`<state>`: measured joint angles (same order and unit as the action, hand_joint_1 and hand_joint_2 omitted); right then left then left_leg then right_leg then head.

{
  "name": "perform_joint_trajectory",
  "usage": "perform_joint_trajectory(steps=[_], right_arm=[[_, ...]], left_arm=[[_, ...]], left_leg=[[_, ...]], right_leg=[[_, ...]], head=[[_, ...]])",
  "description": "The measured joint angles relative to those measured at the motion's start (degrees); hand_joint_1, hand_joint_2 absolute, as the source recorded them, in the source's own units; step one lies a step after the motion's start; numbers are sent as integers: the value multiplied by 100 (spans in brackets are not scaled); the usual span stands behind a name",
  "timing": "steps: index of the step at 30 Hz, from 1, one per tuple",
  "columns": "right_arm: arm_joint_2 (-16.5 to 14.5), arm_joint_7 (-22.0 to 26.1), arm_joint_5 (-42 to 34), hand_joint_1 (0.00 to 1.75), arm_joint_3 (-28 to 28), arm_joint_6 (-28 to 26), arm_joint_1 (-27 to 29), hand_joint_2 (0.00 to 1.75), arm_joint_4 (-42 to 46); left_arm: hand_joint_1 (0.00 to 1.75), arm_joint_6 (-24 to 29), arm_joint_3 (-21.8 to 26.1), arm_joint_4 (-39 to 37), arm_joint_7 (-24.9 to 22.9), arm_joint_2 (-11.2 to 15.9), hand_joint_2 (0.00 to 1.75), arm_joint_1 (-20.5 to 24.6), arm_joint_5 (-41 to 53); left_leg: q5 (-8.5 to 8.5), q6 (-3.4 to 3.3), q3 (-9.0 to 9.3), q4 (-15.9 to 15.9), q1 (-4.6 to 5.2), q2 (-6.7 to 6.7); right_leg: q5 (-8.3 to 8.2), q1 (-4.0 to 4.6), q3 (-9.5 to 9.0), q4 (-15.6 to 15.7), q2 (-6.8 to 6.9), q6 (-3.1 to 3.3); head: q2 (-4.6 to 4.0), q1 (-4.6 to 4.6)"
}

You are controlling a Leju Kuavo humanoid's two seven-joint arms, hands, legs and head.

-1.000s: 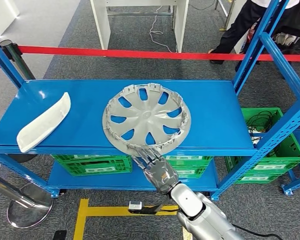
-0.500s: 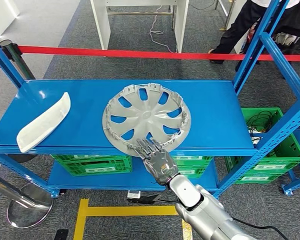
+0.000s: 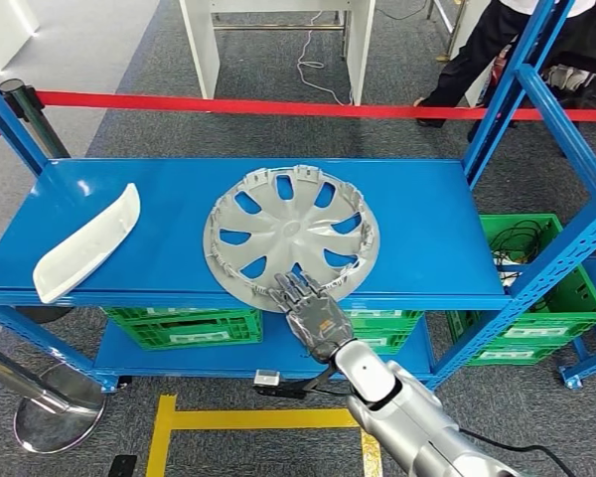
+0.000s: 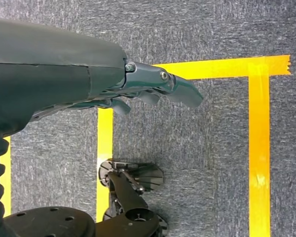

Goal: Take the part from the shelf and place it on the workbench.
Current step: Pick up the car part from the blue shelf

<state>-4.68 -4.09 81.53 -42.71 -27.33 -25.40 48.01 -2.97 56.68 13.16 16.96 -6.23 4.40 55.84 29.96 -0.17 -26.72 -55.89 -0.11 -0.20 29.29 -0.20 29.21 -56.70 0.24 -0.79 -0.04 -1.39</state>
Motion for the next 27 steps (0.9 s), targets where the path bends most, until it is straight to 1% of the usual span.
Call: perform_joint_trajectory(steps=[11,21,27], right_arm=[[-93,-67,-115,0,49,45,-248,175,-379],[-128,-65,-160,0,108,46,-306,175,-510],[-184,-79,-147,0,114,203,-374,175,-587]], left_arm=[[0,0,-57,0,-23,0,175,11,34],[0,0,-92,0,-23,0,175,11,62],[0,-1,-95,0,-25,0,175,15,92]], left_leg=[[0,0,0,0,0,0],[0,0,-1,0,0,0],[0,0,0,0,0,0]], right_leg=[[0,0,0,-1,0,0],[0,0,0,-1,0,0],[0,0,0,-1,0,0]], head=[[0,-1],[0,-1],[0,1]])
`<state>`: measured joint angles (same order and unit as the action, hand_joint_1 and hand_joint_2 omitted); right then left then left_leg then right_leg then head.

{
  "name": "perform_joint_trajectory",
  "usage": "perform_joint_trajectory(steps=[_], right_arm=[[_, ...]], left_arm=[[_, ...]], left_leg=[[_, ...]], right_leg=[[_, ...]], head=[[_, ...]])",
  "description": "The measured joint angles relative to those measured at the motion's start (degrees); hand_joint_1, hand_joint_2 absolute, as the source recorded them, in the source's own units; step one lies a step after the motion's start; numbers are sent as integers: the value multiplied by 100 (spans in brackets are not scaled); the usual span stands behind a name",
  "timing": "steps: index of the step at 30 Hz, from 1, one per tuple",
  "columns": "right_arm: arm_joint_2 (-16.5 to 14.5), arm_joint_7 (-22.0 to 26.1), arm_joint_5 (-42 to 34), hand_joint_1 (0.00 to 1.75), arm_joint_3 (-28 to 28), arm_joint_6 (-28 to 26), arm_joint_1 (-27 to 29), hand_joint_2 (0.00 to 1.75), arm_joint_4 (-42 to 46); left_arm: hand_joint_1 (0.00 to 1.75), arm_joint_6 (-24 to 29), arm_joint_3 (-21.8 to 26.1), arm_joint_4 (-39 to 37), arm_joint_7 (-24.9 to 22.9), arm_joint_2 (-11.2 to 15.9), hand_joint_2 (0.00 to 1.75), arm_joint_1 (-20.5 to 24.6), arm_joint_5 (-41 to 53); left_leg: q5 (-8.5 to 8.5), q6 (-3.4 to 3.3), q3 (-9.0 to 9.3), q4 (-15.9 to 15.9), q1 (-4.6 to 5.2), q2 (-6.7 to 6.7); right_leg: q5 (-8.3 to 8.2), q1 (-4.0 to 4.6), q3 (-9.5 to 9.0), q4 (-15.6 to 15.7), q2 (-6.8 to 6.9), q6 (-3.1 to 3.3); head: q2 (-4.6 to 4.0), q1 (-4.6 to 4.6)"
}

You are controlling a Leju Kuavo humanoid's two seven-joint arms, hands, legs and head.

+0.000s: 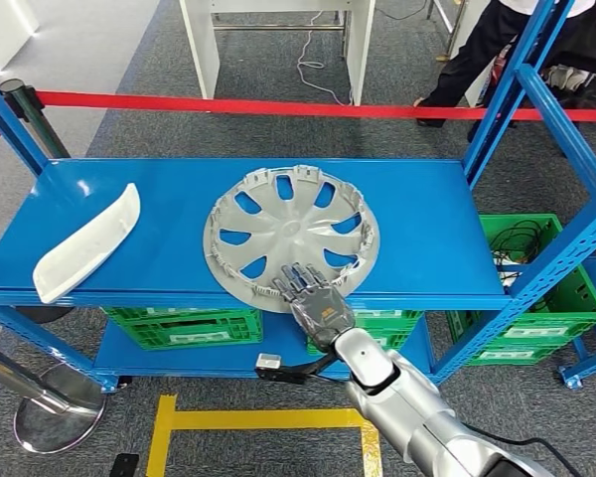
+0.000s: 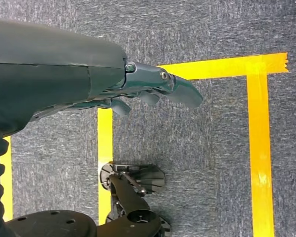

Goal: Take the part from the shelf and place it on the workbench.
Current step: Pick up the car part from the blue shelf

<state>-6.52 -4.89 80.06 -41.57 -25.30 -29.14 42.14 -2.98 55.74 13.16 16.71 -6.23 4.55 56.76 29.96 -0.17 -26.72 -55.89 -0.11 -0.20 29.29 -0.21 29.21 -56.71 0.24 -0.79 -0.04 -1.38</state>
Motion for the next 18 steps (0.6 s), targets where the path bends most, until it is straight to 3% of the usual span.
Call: perform_joint_trajectory(steps=[18], right_arm=[[-185,-90,28,0,-2,285,-271,175,-309]], left_arm=[[0,-21,-7,0,-10,0,175,9,25]], left_leg=[[0,0,0,0,0,0]], right_leg=[[0,0,1,-1,0,0]], head=[[0,-1]])
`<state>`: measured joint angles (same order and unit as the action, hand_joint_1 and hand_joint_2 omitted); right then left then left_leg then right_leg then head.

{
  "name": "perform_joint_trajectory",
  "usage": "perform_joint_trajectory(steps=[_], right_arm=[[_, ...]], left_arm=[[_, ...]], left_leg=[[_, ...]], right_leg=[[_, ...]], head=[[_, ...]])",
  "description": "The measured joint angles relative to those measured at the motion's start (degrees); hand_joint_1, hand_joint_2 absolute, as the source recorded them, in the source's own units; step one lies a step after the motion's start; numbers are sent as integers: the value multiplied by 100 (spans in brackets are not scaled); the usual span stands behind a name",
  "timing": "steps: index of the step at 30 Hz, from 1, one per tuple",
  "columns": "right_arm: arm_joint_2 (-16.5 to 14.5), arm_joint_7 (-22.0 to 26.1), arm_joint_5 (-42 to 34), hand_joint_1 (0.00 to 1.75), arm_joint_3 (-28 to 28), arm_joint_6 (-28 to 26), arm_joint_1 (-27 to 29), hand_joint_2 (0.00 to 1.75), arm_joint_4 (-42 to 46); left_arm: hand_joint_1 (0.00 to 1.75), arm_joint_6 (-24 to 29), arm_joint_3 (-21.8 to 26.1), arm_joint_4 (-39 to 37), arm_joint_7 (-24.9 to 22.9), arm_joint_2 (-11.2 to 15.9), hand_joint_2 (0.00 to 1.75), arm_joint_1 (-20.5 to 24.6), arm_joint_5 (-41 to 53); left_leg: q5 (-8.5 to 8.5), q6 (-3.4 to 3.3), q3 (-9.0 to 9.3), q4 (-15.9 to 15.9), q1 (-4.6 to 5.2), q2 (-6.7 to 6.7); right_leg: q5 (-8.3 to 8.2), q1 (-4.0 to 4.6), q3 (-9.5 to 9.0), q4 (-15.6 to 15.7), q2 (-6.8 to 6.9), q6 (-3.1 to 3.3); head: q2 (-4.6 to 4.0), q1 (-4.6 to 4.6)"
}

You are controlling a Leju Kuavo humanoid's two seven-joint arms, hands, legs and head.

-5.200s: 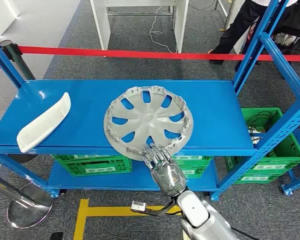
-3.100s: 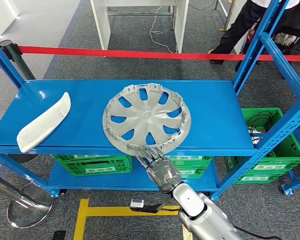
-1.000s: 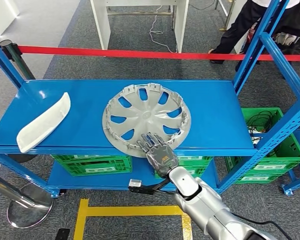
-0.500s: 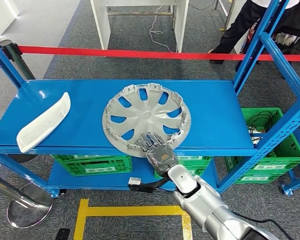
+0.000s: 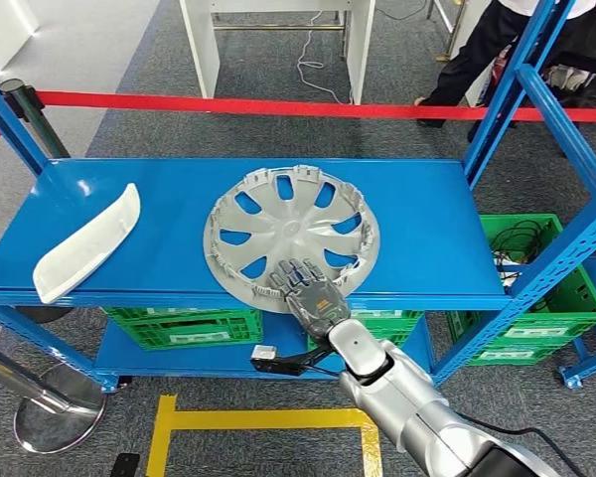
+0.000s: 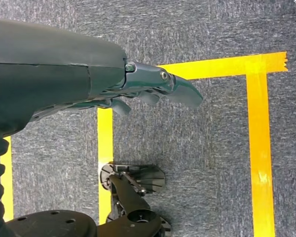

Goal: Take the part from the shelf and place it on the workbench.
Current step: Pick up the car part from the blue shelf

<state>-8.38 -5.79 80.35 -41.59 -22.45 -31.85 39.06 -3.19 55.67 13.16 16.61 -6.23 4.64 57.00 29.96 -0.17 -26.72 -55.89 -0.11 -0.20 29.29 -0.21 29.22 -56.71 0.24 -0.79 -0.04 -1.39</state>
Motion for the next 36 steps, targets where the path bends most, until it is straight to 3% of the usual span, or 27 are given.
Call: perform_joint_trajectory(steps=[8,9,12,13,26,30,36], right_arm=[[-26,0,1,0,-2,0,-12,175,-78],[-27,-1,1,19,-2,0,-13,175,-85],[-35,0,0,150,-2,0,-17,175,-105],[-37,-2,0,175,-2,-3,-19,175,-111],[-71,-41,61,175,-13,-488,-52,175,-95],[-60,-3,61,175,-8,-892,188,175,524],[3,28,141,175,-7,-923,579,175,1553]], left_arm=[[0,0,-1,0,0,-1,175,2,0],[0,0,-1,0,0,-1,175,2,0],[0,0,-2,0,0,0,175,3,0],[0,0,-3,0,0,-1,175,3,1],[0,0,-35,0,-6,-27,175,24,17],[0,9,-35,0,16,-34,175,24,-13],[0,0,-35,0,46,-34,175,22,-49]], left_leg=[[0,0,0,0,0,0],[0,0,0,0,0,0],[0,0,0,0,0,0],[0,0,0,0,0,0],[0,0,0,0,0,0],[0,0,-2,0,0,0],[0,0,-15,0,-1,0]], right_leg=[[0,0,0,0,0,0],[0,0,0,0,0,0],[0,0,0,0,0,0],[0,0,0,0,0,0],[0,0,1,0,-1,0],[0,0,6,0,-5,0],[1,2,17,0,-4,0]], head=[[0,-1],[0,0],[0,0],[0,0],[0,-1],[0,1],[0,0]])
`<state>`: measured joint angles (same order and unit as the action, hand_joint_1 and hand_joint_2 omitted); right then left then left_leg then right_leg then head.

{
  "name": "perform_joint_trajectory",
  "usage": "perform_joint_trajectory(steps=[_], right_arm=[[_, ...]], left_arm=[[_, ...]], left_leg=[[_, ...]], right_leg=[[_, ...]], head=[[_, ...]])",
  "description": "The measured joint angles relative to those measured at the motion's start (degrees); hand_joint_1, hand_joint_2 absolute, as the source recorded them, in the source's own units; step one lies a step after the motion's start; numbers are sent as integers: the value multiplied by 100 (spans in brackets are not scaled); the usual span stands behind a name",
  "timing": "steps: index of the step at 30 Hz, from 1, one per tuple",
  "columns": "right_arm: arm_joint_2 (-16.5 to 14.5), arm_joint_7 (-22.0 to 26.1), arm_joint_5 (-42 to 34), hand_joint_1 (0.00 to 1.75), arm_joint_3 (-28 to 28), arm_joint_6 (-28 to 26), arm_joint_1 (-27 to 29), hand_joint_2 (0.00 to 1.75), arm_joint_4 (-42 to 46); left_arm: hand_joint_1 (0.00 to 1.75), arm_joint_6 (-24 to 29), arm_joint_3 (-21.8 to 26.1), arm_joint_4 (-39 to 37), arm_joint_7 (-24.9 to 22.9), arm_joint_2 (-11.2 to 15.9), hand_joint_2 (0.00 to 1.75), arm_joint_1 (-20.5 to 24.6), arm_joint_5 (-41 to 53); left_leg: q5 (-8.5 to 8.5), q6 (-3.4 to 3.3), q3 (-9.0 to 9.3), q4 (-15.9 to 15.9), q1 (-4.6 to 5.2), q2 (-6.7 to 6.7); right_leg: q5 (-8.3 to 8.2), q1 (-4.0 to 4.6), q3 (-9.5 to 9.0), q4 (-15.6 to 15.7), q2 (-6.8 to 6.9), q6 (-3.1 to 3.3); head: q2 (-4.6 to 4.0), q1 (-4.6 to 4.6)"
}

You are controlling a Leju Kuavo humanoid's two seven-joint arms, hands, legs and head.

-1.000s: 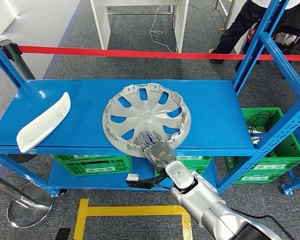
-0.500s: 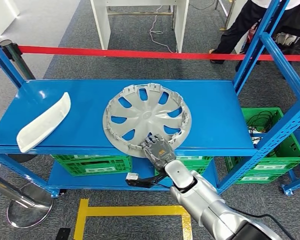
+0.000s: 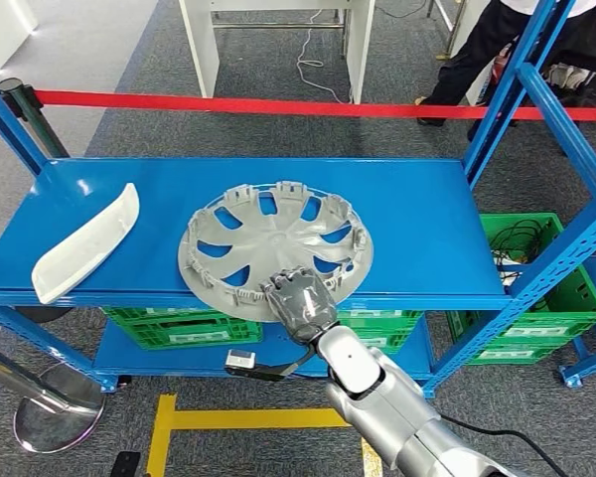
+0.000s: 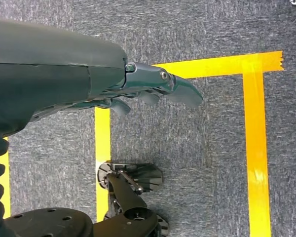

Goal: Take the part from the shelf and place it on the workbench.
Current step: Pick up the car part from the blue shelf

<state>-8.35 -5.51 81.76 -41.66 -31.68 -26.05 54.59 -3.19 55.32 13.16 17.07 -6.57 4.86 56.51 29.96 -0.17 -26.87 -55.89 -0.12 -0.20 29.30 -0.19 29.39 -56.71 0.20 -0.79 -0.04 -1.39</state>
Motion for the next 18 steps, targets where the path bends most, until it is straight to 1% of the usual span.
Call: perform_joint_trajectory(steps=[3,6,7,9,11,13,18], right_arm=[[39,87,-44,175,5,-111,165,175,359],[79,328,-384,175,46,-447,439,175,853],[97,443,-534,175,67,-543,545,175,1061],[129,850,-997,175,153,-628,799,175,1591],[160,1463,-1808,175,262,-659,1156,175,2261],[216,2065,-2798,175,313,-684,1516,175,2970],[512,3254,-5340,175,412,-691,2264,175,4531]], left_arm=[[0,19,0,0,27,1,175,-2,-12],[0,61,6,0,117,1,175,-27,-83],[0,70,11,0,155,2,175,-40,-121],[0,80,43,0,244,3,175,-70,-227],[0,73,122,0,333,3,175,-122,-372],[0,63,216,0,389,3,175,-174,-475],[0,91,414,0,486,-1,175,-224,-594]], left_leg=[[0,0,-2,0,0,0],[0,0,-7,0,0,0],[0,0,-9,0,0,0],[0,0,-15,-1,0,0],[2,-1,-23,-1,0,-2],[3,-2,-35,-1,0,-2],[5,-3,-45,-1,2,-4]], right_leg=[[0,0,1,0,1,0],[0,0,6,0,0,0],[0,-1,9,0,0,0],[0,-1,14,0,2,0],[1,-1,22,0,4,-1],[2,-1,34,0,4,-1],[4,-2,40,2,9,0]], head=[[0,1],[0,1],[0,1],[0,0],[0,1],[0,1],[0,-1]])
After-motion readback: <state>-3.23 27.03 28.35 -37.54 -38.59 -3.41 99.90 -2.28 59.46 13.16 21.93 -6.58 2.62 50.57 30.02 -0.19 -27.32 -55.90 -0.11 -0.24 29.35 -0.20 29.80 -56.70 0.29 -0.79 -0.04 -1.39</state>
